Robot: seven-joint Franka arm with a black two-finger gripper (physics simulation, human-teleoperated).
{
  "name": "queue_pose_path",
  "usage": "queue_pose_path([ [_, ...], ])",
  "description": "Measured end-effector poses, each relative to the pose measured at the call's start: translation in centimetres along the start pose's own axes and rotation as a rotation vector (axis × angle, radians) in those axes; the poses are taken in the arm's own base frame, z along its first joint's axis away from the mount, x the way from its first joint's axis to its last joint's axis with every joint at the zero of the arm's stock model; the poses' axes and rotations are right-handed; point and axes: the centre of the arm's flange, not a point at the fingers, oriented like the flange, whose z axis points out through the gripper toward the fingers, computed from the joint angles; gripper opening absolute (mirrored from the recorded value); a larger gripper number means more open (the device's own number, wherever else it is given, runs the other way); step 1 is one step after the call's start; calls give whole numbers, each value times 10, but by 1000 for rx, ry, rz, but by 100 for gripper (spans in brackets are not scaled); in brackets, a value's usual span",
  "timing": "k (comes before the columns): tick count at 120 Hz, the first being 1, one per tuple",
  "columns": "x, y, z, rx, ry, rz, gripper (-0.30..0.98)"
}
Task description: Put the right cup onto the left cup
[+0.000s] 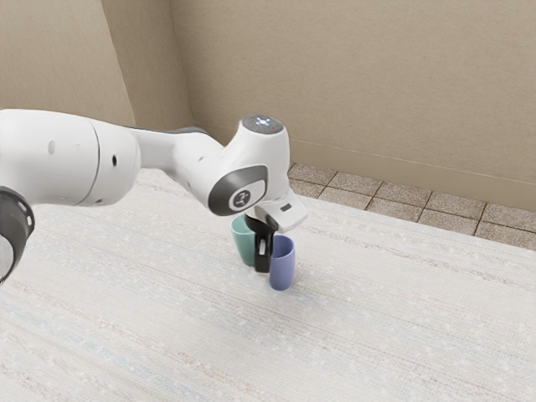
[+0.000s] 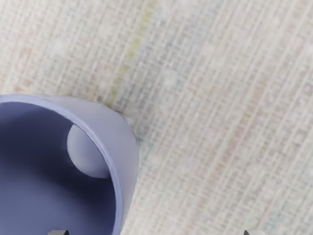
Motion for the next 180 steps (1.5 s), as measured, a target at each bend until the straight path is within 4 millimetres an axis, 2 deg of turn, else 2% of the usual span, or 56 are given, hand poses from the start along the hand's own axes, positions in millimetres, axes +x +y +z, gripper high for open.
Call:
queue_pose_path([
  [20, 11, -9, 6, 27, -14, 11, 38],
  [39, 21, -13, 22, 34, -19, 13, 29],
  [49, 24, -14, 26, 41, -9, 10, 20],
  [67, 25, -15, 21, 56, 12, 1, 3],
  [91, 26, -14, 18, 64, 32, -10, -6],
  [112, 18, -15, -20, 102, 75, -27, -8],
  [130, 0, -16, -58, 125, 107, -55, -9],
  [149, -20, -16, -87, 132, 118, -84, -10],
  [164, -32, -12, -100, 132, 105, -92, -10],
  [180, -54, -18, -98, 120, 66, -119, -10],
])
